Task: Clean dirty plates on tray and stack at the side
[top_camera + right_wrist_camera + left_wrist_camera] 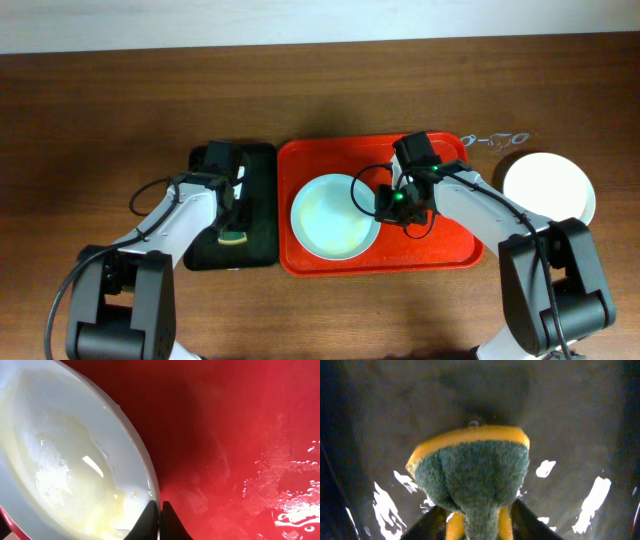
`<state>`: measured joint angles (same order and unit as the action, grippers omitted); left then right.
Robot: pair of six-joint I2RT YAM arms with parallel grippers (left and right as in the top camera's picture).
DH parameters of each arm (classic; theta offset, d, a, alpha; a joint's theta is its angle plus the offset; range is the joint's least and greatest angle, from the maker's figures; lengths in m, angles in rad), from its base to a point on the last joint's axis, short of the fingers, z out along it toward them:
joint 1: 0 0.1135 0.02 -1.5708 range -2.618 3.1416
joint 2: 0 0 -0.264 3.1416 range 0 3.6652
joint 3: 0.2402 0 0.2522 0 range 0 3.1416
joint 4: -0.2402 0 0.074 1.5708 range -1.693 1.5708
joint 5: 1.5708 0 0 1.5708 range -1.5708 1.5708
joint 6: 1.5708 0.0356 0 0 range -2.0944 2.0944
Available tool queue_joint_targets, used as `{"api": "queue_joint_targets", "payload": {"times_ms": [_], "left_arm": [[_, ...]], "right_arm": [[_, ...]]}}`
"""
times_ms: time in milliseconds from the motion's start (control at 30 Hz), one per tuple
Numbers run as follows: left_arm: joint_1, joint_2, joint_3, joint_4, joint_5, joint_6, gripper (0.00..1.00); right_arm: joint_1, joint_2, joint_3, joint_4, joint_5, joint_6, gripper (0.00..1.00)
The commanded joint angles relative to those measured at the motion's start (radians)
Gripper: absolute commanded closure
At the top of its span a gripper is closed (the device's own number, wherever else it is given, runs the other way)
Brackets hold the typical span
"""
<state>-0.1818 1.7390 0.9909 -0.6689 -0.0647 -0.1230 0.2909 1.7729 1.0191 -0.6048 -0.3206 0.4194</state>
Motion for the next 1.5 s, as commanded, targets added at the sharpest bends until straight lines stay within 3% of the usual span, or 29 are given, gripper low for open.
{"api": "queue_joint_targets", "payload": {"times_ms": [0, 100, 133, 167, 233, 300, 333, 400, 567, 667, 800, 900, 1467], "left_arm": [[0.005, -0.028, 0.047, -0.046, -0.011, 0.005, 0.57], [0.019, -0.073, 0.128, -0.111, -0.011, 0.004, 0.55], [0.024, -0.091, 0.161, -0.135, -0.011, 0.001, 0.40], [0.029, -0.113, 0.196, -0.167, -0.011, -0.021, 0.25], [0.031, -0.169, 0.270, -0.216, -0.008, -0.029, 0.24], [0.049, -0.226, 0.318, -0.215, -0.011, -0.049, 0.09], [0.056, -0.262, 0.327, -0.215, -0.010, -0.093, 0.01], [0.056, -0.296, 0.327, -0.216, -0.011, -0.101, 0.01], [0.056, -0.296, 0.327, -0.216, -0.011, -0.101, 0.01], [0.056, -0.296, 0.327, -0.216, -0.011, -0.100, 0.01], [0.056, -0.296, 0.327, -0.216, -0.011, -0.101, 0.01], [0.056, -0.296, 0.327, -0.216, -0.011, -0.100, 0.01], [0.056, -0.296, 0.327, -0.216, -0.011, -0.101, 0.01]], "right_arm": [[0.011, 0.003, 0.011, 0.000, -0.008, 0.005, 0.94], [0.011, 0.003, 0.011, 0.000, -0.008, 0.005, 0.94], [0.011, 0.003, 0.011, 0.000, -0.008, 0.005, 0.85], [0.011, 0.003, 0.011, -0.001, -0.008, 0.005, 0.82], [0.011, 0.003, 0.011, -0.001, -0.008, 0.005, 0.82], [0.011, 0.003, 0.011, -0.001, -0.008, 0.005, 0.81], [0.011, 0.003, 0.011, -0.001, -0.008, 0.005, 0.74], [0.011, 0.003, 0.011, -0.001, 0.018, 0.005, 0.55], [0.011, 0.003, 0.011, 0.007, 0.018, 0.005, 0.44], [0.011, 0.003, 0.011, 0.008, 0.018, 0.005, 0.46], [0.011, 0.003, 0.011, -0.002, 0.018, 0.005, 0.73], [0.011, 0.003, 0.011, 0.003, 0.018, 0.005, 0.82], [0.011, 0.003, 0.006, 0.004, 0.056, 0.005, 0.81]]}}
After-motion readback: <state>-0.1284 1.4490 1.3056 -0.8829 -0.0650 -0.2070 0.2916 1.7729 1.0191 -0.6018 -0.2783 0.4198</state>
